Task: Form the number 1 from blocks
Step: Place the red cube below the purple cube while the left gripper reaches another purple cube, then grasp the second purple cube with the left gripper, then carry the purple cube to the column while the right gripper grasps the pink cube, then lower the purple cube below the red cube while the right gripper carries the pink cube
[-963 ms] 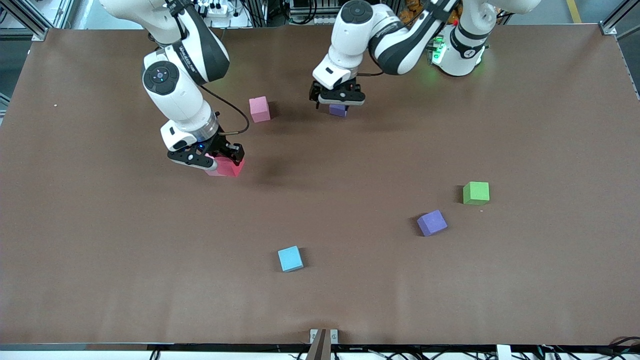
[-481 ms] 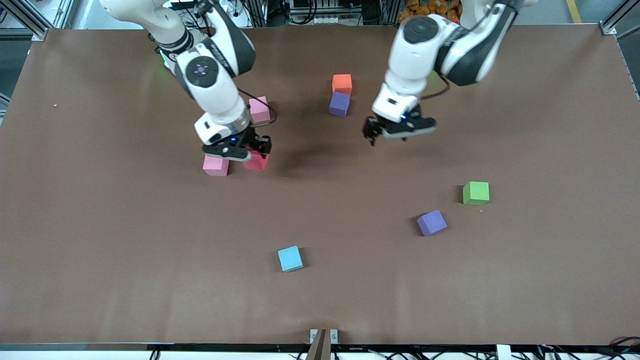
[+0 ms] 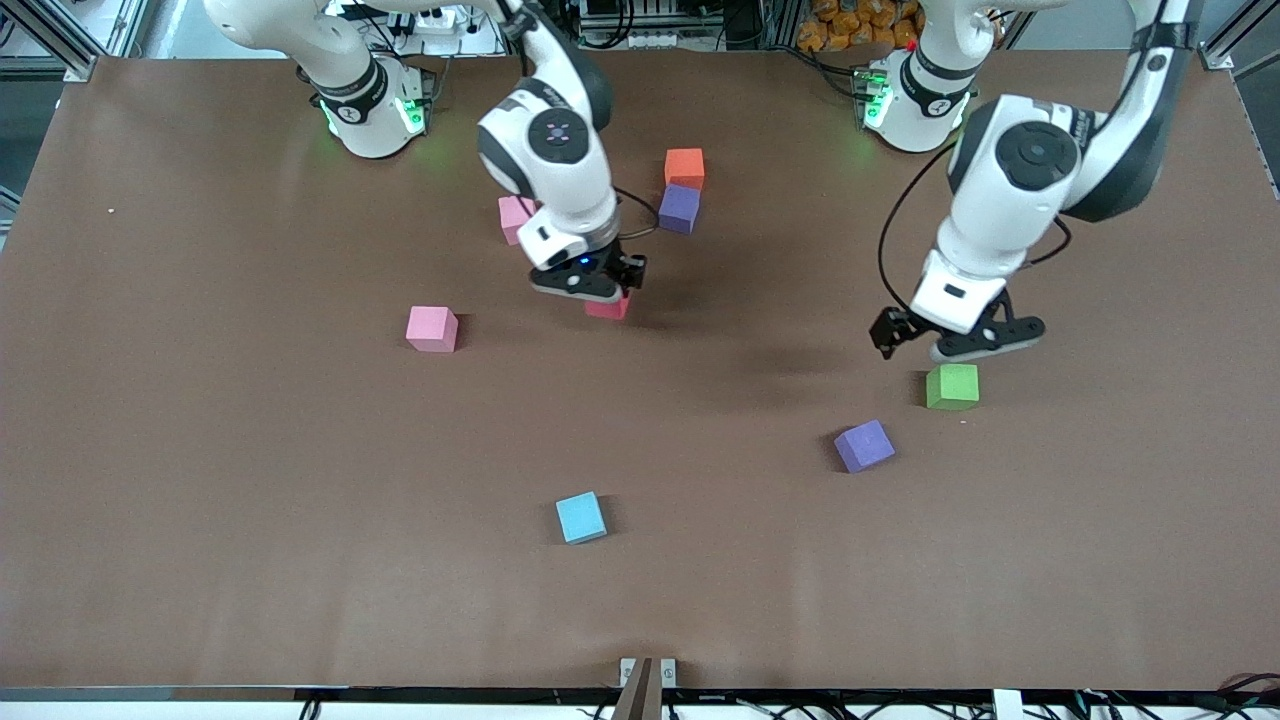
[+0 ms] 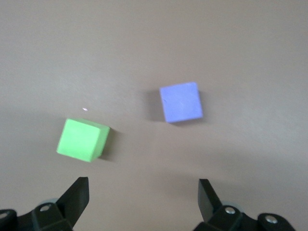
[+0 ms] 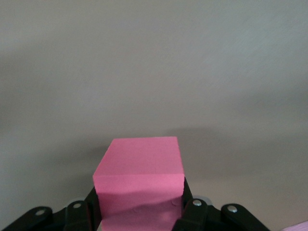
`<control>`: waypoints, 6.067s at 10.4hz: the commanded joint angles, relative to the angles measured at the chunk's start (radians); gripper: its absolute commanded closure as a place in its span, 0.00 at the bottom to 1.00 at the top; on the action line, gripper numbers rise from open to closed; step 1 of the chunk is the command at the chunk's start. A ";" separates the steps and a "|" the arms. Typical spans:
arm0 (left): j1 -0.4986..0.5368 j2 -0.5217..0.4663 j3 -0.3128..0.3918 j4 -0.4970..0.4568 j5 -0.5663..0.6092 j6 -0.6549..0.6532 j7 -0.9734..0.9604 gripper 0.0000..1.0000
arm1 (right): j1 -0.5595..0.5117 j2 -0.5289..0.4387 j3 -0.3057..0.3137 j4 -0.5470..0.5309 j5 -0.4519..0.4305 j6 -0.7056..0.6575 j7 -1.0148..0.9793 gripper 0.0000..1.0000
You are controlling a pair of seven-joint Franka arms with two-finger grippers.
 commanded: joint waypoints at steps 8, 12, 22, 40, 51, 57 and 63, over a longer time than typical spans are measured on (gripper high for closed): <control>-0.238 0.280 0.240 0.249 -0.077 -0.081 0.116 0.00 | 0.194 0.179 0.023 0.133 -0.013 0.024 0.165 0.50; -0.243 0.307 0.251 0.255 -0.178 -0.083 0.152 0.00 | 0.208 0.211 0.044 0.165 -0.037 0.026 0.154 0.49; -0.271 0.488 0.303 0.448 -0.278 -0.090 0.218 0.00 | 0.139 0.194 0.113 0.117 -0.090 0.009 0.165 0.49; -0.291 0.538 0.300 0.493 -0.349 -0.136 0.209 1.00 | -0.033 -0.061 0.171 -0.072 -0.094 0.000 0.165 0.00; -0.397 0.407 -0.066 0.353 -0.199 -0.192 -0.303 1.00 | -0.630 -0.338 0.188 -0.380 -0.113 -0.059 -0.581 0.00; -0.395 0.409 -0.198 0.217 -0.070 -0.046 -0.428 1.00 | -0.726 -0.247 0.191 -0.409 -0.102 -0.015 -0.769 0.00; -0.378 0.404 -0.279 0.136 0.131 0.043 -0.477 1.00 | -0.743 -0.165 0.184 -0.407 -0.038 0.052 -0.760 0.00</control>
